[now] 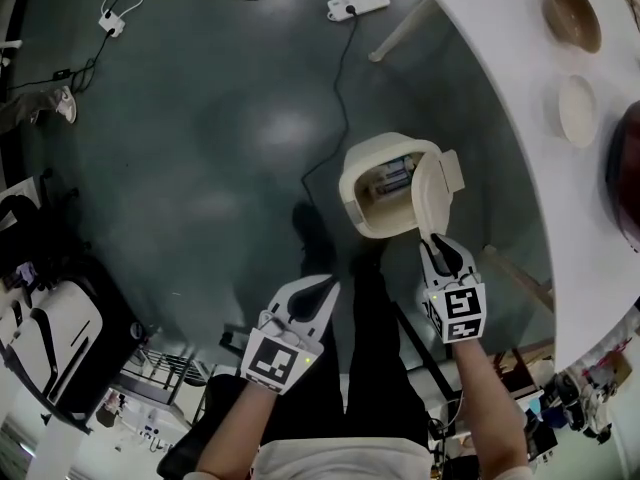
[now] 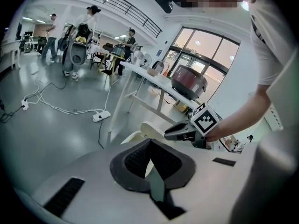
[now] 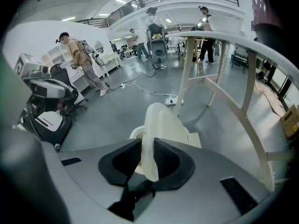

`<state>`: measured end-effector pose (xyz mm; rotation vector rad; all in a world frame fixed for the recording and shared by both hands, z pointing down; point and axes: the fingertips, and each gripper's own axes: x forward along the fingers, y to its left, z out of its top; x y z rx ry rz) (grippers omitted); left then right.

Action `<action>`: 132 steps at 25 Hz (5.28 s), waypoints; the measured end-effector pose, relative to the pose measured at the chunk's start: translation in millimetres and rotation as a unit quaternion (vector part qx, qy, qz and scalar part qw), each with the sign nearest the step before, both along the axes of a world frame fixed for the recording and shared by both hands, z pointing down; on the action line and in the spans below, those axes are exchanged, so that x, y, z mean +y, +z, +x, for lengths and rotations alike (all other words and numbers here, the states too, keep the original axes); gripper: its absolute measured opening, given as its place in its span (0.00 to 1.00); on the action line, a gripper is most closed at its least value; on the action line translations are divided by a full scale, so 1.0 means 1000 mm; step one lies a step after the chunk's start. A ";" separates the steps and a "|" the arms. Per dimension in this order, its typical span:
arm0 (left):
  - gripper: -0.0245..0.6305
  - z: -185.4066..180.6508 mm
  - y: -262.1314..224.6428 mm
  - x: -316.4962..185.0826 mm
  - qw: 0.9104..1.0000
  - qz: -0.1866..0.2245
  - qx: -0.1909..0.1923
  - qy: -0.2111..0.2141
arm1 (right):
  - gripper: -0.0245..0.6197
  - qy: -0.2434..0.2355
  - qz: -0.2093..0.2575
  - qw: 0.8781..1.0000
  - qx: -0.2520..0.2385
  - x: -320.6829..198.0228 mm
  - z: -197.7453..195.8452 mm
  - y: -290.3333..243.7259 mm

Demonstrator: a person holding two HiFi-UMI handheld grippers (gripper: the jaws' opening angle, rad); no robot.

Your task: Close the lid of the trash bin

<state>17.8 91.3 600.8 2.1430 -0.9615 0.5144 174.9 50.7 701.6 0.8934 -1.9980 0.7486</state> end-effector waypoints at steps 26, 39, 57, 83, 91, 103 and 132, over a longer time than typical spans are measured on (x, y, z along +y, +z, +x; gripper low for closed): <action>0.06 -0.040 0.066 0.014 0.999 -0.030 -0.008 -0.016 | 0.12 -0.099 -0.074 0.992 0.006 0.047 -0.090 0.130; 0.06 -0.057 0.088 0.030 0.999 -0.046 -0.007 -0.023 | 0.06 -0.106 -0.075 0.989 0.077 0.051 -0.092 0.189; 0.06 -0.078 0.016 0.027 0.999 -0.035 -0.002 -0.002 | 0.06 -0.027 -0.058 0.998 0.025 0.034 -0.109 0.060; 0.06 -0.075 -0.244 0.022 0.994 0.060 0.024 0.087 | 0.06 0.116 0.095 0.985 -0.083 0.064 -0.077 -0.330; 0.06 -0.055 -0.278 0.063 0.995 0.078 0.028 0.047 | 0.06 0.092 0.135 0.983 -0.089 0.105 -0.042 -0.376; 0.06 0.007 -0.337 0.161 0.993 0.104 0.059 0.002 | 0.06 0.060 0.191 0.972 -0.127 0.183 0.024 -0.446; 0.06 -0.057 -0.412 0.210 0.981 0.187 0.050 0.006 | 0.06 0.087 0.291 0.942 -0.143 0.234 -0.002 -0.526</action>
